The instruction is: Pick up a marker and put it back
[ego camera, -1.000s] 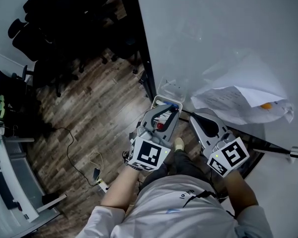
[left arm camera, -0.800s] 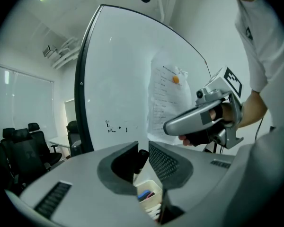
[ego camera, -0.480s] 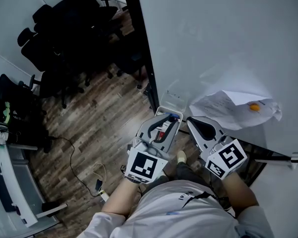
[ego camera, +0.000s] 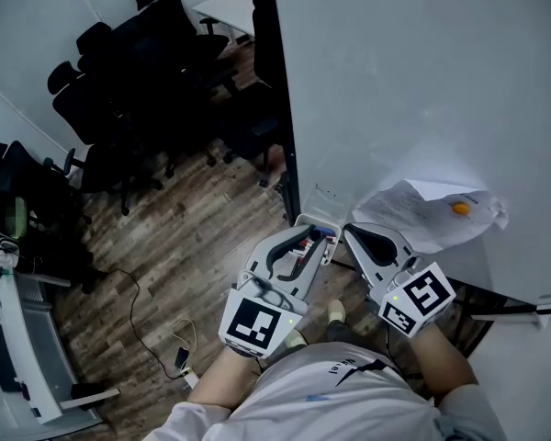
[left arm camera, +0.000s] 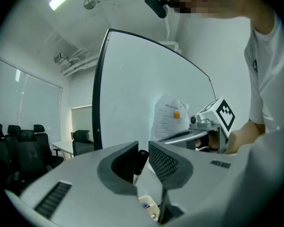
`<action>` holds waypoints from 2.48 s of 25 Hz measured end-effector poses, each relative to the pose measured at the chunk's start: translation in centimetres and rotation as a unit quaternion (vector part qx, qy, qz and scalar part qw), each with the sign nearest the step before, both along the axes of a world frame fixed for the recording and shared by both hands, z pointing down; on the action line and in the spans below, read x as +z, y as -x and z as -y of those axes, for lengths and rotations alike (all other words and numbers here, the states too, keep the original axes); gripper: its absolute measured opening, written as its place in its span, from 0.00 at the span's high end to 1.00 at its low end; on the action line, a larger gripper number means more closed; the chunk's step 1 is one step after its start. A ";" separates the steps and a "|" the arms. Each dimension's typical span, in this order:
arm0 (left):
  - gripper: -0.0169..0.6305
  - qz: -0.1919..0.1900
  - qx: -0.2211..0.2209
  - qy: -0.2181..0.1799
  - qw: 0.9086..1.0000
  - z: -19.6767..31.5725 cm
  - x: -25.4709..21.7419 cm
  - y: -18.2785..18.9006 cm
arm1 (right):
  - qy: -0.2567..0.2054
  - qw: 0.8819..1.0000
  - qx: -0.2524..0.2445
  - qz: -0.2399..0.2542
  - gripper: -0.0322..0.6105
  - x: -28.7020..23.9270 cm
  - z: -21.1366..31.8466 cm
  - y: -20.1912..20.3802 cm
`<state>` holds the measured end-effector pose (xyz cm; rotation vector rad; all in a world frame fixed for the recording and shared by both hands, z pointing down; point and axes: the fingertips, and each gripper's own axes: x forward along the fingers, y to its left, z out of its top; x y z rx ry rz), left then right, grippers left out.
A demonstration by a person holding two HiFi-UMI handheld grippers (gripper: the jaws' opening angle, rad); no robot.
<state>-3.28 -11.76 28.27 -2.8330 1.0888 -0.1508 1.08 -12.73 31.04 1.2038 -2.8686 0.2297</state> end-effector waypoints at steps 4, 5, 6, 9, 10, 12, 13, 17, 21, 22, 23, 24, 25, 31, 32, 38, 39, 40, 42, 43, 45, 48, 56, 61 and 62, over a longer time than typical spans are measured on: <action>0.86 -0.003 -0.001 -0.008 1.000 -0.5 -1.1 0.3 | -0.006 1.000 -0.002 0.004 0.93 -0.6 -0.1 0.1; 0.86 -0.003 -0.002 -0.008 1.000 -0.6 -1.2 0.4 | -0.007 1.000 -0.003 0.004 0.93 -0.7 -0.1 0.2; 0.86 -0.004 -0.002 -0.005 1.000 -0.7 -1.3 0.5 | -0.008 1.000 -0.003 0.004 0.93 -0.8 -0.1 0.3; 0.86 -0.024 0.000 0.011 1.000 -0.7 -1.1 0.5 | -0.009 1.000 -0.005 0.004 0.93 -0.8 -0.1 0.5; 0.86 -0.031 0.000 0.015 0.999 -0.7 -1.0 0.6 | -0.009 1.000 -0.006 0.004 0.93 -0.8 -0.1 0.5; 0.86 -0.032 0.000 0.015 0.999 -0.7 -1.0 0.7 | -0.009 1.000 -0.006 0.004 0.93 -0.8 -0.2 0.7; 0.86 -0.031 -0.001 0.013 0.999 -0.7 -1.0 0.8 | -0.009 1.000 -0.006 0.004 0.93 -0.8 -0.2 0.7; 0.86 -0.032 -0.002 0.012 0.999 -0.7 -0.8 0.8 | -0.006 1.000 -0.005 0.003 0.93 -0.5 -0.4 0.6; 0.86 -0.034 -0.002 0.016 0.999 -0.5 -0.5 0.9 | -0.004 1.000 -0.003 0.002 0.93 -0.3 -0.5 0.6; 0.86 -0.034 -0.002 0.016 0.999 -0.5 -0.4 0.9 | -0.004 1.000 -0.003 0.002 0.93 -0.3 -0.4 0.6; 0.86 -0.034 -0.001 0.017 0.999 -0.4 -0.2 0.9 | -0.003 1.000 -0.002 0.002 0.93 -0.2 -0.4 0.6; 0.86 -0.032 0.000 0.017 0.999 -0.4 0.0 0.8 | -0.002 1.000 -0.002 0.002 0.93 -0.1 -0.4 0.5; 0.86 -0.030 0.001 0.017 0.999 -0.4 0.2 0.8 | 0.000 1.000 -0.001 0.001 0.93 0.0 -0.5 0.5; 0.86 -0.018 0.009 0.027 0.999 0.1 2.5 0.2 | 0.012 1.000 0.007 0.000 0.93 1.1 -0.5 0.2; 0.86 -0.014 0.011 0.027 0.999 0.2 2.9 0.1 | 0.014 1.000 0.008 0.000 0.93 1.2 -0.4 0.2; 0.86 0.013 0.022 0.022 0.999 1.2 6.1 -0.9 | 0.030 0.999 0.018 -0.005 0.93 2.8 -0.2 -0.4; 0.86 0.016 0.025 0.022 0.999 1.4 6.8 -1.1 | 0.033 0.999 0.020 -0.006 0.93 3.2 -0.2 -0.5; 0.86 0.020 0.026 0.022 0.999 1.7 7.6 -1.2 | 0.035 0.999 0.021 -0.007 0.93 3.5 -0.1 -0.6; 0.86 0.028 0.027 0.025 0.999 2.3 9.3 -1.5 | 0.040 0.999 0.023 -0.009 0.93 4.2 0.0 -0.6; 0.86 0.031 0.028 0.029 0.999 2.5 10.2 -1.6 | 0.042 0.999 0.024 -0.011 0.93 4.5 0.0 -0.7; 0.86 0.038 0.030 0.039 0.998 2.9 12.1 -1.9 | 0.050 0.998 0.027 -0.013 0.93 5.3 0.0 -0.9; 0.86 0.056 0.033 0.040 0.997 3.5 14.4 -2.4 | 0.061 0.998 0.032 -0.014 0.93 6.3 0.2 -1.2; 0.86 0.095 0.040 0.059 0.993 4.5 19.3 -3.5 | 0.082 0.995 0.050 -0.017 0.93 8.1 0.4 -2.4; 0.86 0.116 0.044 0.063 0.990 4.7 21.7 -4.4 | 0.090 0.994 0.060 -0.019 0.93 8.7 0.6 -3.1; 0.86 0.120 0.045 0.062 0.990 4.7 22.1 -4.6 | 0.091 0.994 0.061 -0.019 0.93 8.9 0.6 -3.1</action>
